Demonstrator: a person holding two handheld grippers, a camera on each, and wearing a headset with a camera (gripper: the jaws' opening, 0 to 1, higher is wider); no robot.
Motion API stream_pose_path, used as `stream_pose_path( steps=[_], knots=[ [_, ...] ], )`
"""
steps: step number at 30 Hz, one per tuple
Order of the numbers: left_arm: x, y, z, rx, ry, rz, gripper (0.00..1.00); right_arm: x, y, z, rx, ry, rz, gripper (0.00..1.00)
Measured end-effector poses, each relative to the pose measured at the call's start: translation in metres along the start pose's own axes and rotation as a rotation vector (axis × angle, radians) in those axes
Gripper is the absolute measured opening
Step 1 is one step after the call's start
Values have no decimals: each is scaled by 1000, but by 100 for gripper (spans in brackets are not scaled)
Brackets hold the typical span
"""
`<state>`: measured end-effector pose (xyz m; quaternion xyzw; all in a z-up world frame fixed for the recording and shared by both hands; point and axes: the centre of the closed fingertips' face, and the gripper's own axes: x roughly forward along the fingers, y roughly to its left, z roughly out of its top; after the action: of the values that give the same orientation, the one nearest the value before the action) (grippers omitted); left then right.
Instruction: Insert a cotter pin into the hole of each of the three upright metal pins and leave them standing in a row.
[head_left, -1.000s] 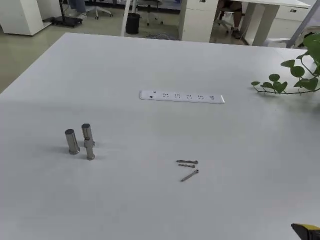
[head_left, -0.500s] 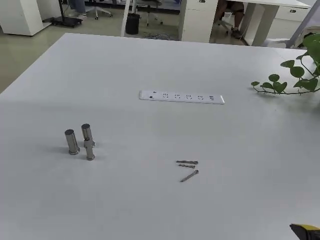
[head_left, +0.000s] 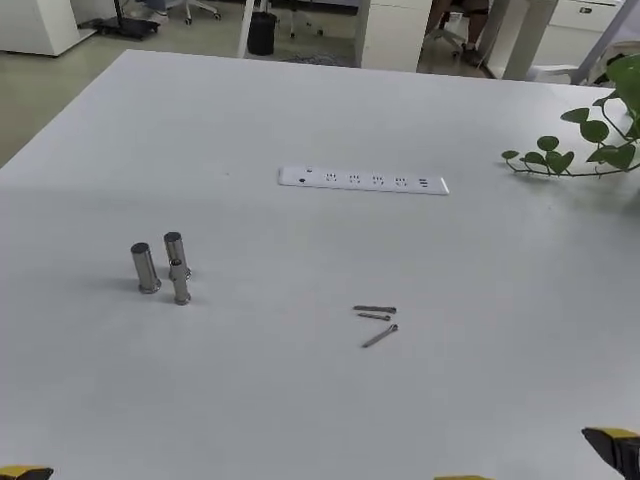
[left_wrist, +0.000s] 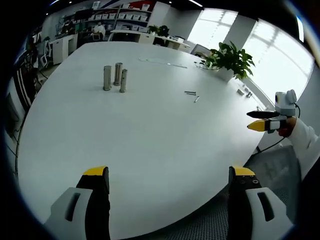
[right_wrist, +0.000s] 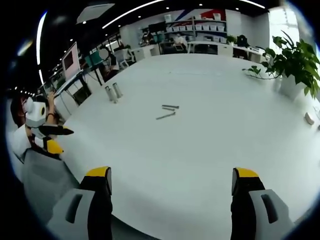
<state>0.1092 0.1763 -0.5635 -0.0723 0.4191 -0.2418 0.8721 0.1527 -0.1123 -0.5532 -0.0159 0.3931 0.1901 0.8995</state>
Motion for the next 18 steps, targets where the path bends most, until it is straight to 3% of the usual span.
stream_pose_path(
  steps=[18],
  knots=[
    [-1,11,13,20,-34,5,99,-3,2,5,21,-24,-28,98]
  ],
)
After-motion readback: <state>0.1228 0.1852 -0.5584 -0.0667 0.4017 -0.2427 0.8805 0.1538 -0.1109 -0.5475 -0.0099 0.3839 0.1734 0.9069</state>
